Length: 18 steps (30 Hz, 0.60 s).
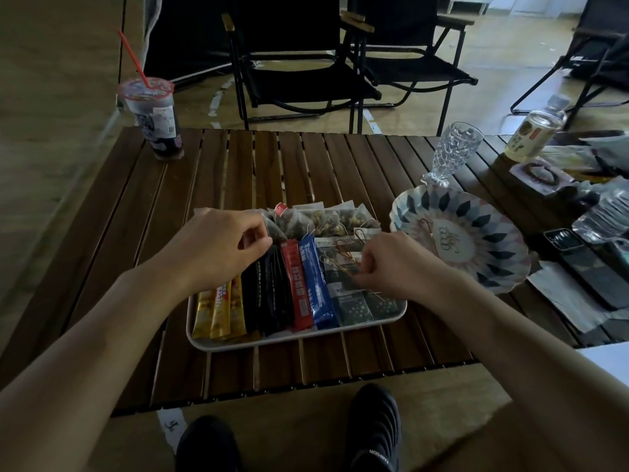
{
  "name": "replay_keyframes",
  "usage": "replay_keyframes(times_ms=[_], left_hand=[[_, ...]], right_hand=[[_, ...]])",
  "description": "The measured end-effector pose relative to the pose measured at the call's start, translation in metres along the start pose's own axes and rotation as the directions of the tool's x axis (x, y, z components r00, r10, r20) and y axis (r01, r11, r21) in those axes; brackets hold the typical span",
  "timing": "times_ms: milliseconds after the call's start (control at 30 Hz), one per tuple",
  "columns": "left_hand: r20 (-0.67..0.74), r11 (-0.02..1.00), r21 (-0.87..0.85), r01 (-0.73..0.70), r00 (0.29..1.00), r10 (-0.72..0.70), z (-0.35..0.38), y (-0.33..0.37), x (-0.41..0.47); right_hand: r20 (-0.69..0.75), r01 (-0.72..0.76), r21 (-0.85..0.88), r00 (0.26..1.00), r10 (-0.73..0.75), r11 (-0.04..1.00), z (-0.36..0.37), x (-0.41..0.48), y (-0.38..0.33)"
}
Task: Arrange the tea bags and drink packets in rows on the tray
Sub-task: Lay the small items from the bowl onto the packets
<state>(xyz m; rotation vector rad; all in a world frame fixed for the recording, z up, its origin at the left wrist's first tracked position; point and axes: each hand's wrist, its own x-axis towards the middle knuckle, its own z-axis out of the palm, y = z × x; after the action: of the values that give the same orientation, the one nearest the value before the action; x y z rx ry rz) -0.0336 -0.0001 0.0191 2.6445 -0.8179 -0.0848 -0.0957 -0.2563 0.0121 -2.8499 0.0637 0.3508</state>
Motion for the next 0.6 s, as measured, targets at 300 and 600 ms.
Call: replay_keyframes(times_ms=[300,600], left_hand=[[0.017,1.000,0.021,-0.007,1.000,0.007,0.004,-0.001,0.002],[0.014,1.000,0.006,0.015,1.000,-0.015,0.007,0.013,0.012]], right_hand=[[0.019,-0.451,0.123,0.892,0.452,0.884,-0.034,0.006,0.090],[0.083,-0.533,0.159,0.846,0.527,0.831,-0.021,0.016,0.116]])
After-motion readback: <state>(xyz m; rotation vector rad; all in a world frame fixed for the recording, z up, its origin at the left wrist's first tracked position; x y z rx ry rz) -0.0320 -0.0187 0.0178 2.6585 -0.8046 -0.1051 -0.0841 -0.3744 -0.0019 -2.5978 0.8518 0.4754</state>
